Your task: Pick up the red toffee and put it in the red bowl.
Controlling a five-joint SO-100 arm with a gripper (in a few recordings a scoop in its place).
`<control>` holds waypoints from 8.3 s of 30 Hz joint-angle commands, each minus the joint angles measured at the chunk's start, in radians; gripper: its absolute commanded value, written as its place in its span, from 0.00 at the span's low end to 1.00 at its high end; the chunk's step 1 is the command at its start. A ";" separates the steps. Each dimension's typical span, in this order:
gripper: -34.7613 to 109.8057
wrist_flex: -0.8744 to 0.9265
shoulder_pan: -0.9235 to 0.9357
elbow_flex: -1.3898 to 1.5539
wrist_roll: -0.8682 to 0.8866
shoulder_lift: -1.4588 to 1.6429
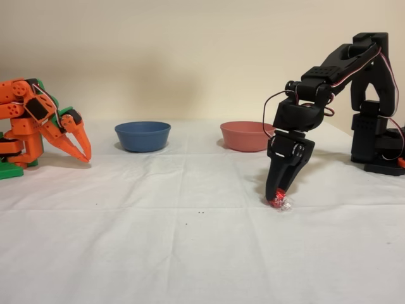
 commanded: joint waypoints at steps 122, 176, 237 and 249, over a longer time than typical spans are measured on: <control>0.48 0.078 1.227 0.077 -0.339 0.520; 0.24 -0.212 0.638 1.226 -0.098 1.821; 0.25 -0.014 0.583 1.559 0.212 2.062; 0.25 -0.014 0.583 1.559 0.212 2.062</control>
